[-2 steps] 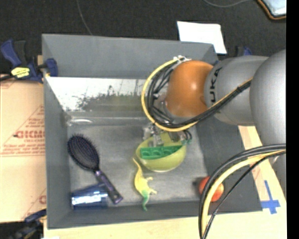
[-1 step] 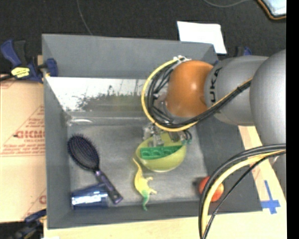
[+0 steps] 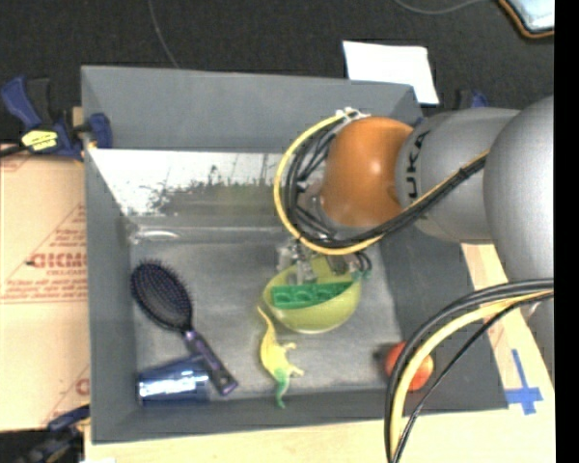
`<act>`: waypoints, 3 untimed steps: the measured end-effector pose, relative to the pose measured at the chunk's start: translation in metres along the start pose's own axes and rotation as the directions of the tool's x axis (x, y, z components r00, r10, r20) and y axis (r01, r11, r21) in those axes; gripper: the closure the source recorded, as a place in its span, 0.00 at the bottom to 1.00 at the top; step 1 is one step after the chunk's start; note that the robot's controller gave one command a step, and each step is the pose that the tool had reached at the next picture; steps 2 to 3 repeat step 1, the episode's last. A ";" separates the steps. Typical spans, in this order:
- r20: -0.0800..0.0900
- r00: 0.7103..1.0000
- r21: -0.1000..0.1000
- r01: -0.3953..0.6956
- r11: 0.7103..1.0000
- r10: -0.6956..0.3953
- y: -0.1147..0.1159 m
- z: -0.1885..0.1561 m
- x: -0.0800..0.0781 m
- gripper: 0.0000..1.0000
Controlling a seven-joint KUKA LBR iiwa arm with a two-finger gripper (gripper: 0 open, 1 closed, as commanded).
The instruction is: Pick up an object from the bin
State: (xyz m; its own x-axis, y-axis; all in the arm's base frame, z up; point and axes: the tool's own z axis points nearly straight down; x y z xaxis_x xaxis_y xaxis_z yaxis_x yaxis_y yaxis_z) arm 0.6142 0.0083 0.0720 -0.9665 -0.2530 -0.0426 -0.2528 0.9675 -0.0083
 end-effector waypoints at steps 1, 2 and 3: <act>0.005 0.862 0.003 0.507 0.862 -0.507 -0.036 -0.025 -0.010 1.00; 0.005 0.862 0.003 0.507 0.862 -0.507 -0.036 -0.025 -0.010 1.00; 0.005 0.862 0.003 0.507 0.862 -0.507 -0.036 -0.025 -0.010 1.00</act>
Offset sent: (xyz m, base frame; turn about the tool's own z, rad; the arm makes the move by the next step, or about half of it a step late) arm 0.0000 0.0000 0.0000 0.0000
